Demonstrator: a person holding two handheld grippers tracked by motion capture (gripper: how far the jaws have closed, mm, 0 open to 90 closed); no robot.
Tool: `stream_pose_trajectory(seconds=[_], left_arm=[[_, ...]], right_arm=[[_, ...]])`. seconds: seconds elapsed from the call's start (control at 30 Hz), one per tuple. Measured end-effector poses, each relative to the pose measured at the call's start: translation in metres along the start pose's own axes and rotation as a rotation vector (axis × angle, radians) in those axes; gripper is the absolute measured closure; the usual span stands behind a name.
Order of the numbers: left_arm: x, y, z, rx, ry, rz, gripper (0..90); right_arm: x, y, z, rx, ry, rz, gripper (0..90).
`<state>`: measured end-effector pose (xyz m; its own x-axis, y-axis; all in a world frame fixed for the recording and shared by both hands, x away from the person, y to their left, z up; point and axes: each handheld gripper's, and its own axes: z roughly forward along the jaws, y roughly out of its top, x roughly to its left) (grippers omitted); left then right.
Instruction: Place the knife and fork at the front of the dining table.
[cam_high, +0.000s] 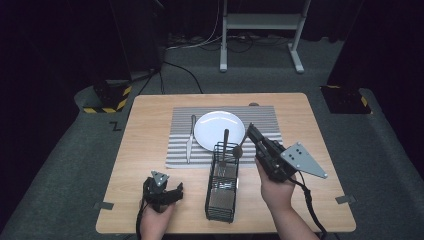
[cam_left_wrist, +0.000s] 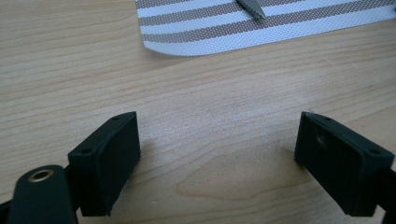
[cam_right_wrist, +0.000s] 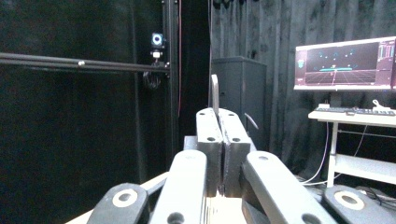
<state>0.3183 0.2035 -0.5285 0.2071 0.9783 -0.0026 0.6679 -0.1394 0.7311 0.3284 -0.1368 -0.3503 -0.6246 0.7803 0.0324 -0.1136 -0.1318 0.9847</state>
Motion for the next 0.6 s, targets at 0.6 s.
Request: stream_pose_trajectory(seconds=[0.6], left_arm=[[0.000, 0.000, 0.000, 0.000, 0.000, 0.000, 13.9]], right_arm=[[-0.025, 0.007, -0.026, -0.019, -0.106, -0.038, 88.9]])
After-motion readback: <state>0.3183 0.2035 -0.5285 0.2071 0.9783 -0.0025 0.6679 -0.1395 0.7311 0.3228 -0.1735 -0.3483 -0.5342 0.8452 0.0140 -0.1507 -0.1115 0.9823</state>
